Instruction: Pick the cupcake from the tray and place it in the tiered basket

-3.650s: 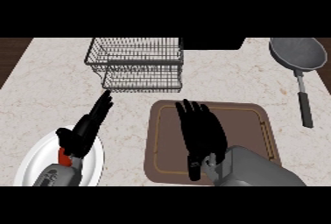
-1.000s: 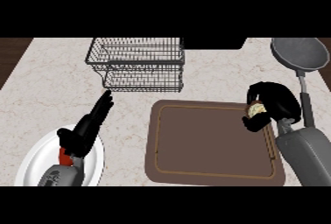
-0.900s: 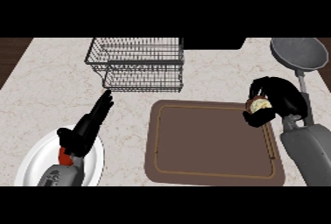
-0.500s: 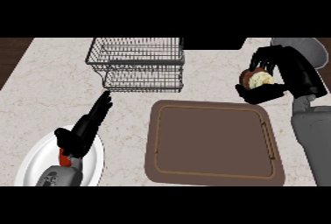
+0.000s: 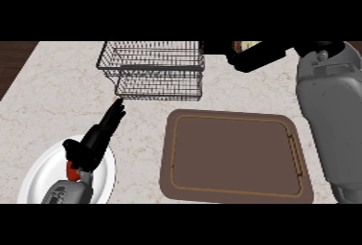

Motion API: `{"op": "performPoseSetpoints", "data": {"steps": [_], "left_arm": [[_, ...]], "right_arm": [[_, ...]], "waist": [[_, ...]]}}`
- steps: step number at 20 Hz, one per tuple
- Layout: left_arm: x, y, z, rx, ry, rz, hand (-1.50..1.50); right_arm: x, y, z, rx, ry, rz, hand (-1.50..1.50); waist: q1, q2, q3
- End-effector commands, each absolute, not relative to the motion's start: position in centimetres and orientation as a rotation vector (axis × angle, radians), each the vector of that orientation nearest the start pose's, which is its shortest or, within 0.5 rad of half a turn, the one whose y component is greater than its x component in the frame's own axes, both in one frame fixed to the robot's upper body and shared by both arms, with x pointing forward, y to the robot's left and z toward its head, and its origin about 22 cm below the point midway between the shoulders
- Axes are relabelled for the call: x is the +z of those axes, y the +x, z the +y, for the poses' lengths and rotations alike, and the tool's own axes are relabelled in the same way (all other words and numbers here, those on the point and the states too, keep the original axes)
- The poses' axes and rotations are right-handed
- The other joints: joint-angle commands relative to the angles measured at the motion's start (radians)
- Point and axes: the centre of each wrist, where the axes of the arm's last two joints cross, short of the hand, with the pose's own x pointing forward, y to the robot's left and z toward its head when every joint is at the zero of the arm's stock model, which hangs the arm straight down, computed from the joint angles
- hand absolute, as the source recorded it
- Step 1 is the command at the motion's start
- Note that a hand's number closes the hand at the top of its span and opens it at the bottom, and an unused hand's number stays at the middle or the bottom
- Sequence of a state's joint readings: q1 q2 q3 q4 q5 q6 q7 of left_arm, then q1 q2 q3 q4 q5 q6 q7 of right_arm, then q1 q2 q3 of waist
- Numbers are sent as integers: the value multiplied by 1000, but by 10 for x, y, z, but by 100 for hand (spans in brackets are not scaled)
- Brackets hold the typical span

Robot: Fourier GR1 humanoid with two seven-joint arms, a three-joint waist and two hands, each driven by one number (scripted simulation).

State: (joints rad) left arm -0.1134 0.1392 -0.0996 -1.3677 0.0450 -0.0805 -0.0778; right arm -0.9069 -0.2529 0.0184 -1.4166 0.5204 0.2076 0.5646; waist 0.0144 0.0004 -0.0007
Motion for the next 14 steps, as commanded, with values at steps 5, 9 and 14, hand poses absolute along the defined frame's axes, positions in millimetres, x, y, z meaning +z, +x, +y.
{"op": "performPoseSetpoints", "data": {"steps": [5,9,14], "left_arm": [[-11,270,223,-251,-82,-1542,0],[-21,265,211,-258,-99,-1562,0],[-12,281,231,-254,-106,-1549,0]], "right_arm": [[288,399,-76,698,-624,-1578,150],[309,415,-57,683,-589,-1593,150],[271,427,-23,775,-558,-1567,150]], "waist": [[17,5,0],[23,8,-1],[18,10,-1]]}}
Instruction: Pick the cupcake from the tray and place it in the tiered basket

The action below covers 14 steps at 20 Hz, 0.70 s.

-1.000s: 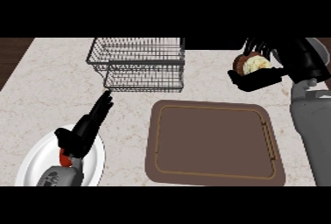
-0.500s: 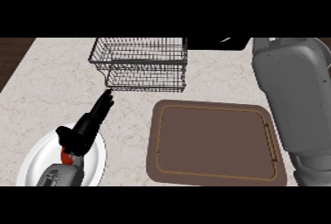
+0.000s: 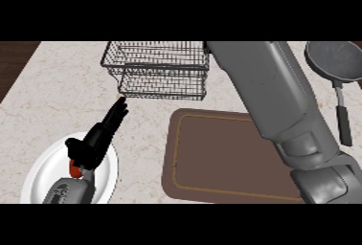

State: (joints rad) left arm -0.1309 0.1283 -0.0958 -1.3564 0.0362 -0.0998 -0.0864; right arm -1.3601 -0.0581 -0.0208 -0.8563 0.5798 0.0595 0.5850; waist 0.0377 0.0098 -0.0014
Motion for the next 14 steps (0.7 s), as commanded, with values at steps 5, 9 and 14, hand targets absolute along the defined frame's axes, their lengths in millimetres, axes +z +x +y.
{"op": "performPoseSetpoints", "data": {"steps": [5,9,14], "left_arm": [[-19,271,236,-270,-104,-1546,0],[-21,277,218,-308,-130,-1538,0],[-21,280,200,-324,-138,-1543,0]], "right_arm": [[279,436,-6,785,-545,-1527,150],[248,444,-8,762,-546,-1543,150],[237,450,-12,700,-464,-1528,150]], "waist": [[17,4,0],[40,9,-1],[65,19,-2]]}}
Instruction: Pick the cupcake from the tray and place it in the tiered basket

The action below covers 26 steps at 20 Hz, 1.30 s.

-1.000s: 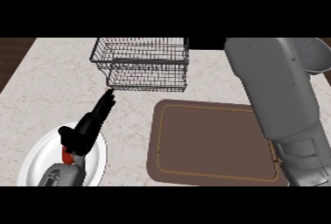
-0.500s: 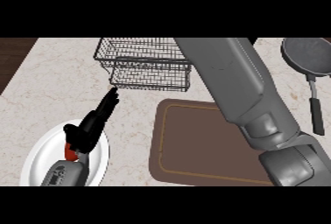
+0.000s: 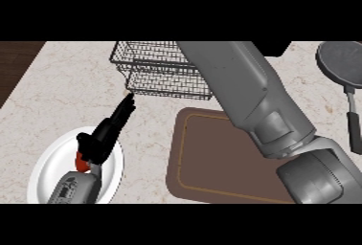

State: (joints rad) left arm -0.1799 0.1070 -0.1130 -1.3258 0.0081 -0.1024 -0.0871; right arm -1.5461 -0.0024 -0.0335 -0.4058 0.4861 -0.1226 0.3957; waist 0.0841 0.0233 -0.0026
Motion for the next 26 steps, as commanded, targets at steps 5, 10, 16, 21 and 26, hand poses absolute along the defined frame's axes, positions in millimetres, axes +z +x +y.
{"op": "performPoseSetpoints", "data": {"steps": [5,10,16,21,26], "left_arm": [[-18,287,211,-303,-153,-1544,0],[-3,291,220,-307,-132,-1566,0],[-18,283,215,-277,-118,-1548,0],[-19,274,222,-260,-115,-1548,0],[-19,271,232,-254,-97,-1543,0]], "right_arm": [[248,451,-8,654,-317,-1455,150],[257,453,-8,520,-132,-1213,-150],[242,457,-16,346,-104,-1310,-150],[257,457,-20,178,-353,-1437,-150],[262,473,-75,-44,-541,-1517,-150]], "waist": [[16,5,-1],[10,-6,0],[-16,-7,1],[-37,-14,1],[-62,-16,2]]}}
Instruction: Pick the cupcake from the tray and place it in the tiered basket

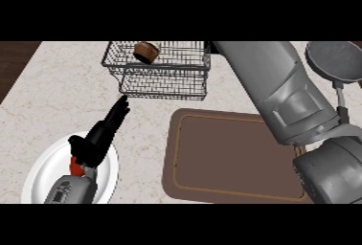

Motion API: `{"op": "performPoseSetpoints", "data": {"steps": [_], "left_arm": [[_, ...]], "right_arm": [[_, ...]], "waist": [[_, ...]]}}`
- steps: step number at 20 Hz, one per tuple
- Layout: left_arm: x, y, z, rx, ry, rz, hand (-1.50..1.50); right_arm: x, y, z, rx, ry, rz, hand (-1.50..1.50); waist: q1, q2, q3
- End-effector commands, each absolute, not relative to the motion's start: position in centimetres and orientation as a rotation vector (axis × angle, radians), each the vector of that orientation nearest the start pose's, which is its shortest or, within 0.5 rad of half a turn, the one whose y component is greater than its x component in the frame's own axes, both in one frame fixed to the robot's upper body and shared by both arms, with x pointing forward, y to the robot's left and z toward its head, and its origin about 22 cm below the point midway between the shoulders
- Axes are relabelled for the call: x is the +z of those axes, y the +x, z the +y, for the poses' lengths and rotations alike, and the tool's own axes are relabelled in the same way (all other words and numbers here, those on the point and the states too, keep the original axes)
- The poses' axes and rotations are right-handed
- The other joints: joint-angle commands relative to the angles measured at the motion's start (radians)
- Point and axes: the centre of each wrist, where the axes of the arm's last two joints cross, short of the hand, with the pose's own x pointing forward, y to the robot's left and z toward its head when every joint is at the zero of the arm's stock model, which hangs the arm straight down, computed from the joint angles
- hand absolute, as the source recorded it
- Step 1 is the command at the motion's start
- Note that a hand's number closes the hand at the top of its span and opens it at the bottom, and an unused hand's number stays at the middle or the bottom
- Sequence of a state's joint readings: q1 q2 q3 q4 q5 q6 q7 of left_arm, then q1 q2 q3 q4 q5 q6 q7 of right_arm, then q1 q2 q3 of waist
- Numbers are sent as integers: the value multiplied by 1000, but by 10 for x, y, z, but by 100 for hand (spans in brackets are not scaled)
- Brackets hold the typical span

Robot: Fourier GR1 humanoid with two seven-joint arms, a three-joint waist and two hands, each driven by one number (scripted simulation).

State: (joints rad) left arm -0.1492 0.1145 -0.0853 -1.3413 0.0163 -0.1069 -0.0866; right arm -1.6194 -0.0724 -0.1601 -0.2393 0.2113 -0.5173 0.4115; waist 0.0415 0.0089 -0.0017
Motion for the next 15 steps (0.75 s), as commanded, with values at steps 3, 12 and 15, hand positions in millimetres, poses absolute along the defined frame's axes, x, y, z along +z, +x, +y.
{"op": "performPoseSetpoints", "data": {"steps": [3,12,15], "left_arm": [[-28,266,225,-234,-96,-1520,0],[-15,261,245,-202,-45,-1516,0],[-32,248,241,-199,-74,-1507,0]], "right_arm": [[273,478,-116,-160,-526,-1571,-150],[243,467,-264,-238,-476,-1631,-150],[233,453,-306,-176,-465,-1620,-150]], "waist": [[-40,-9,2],[-69,-21,3],[-64,-18,2]]}}
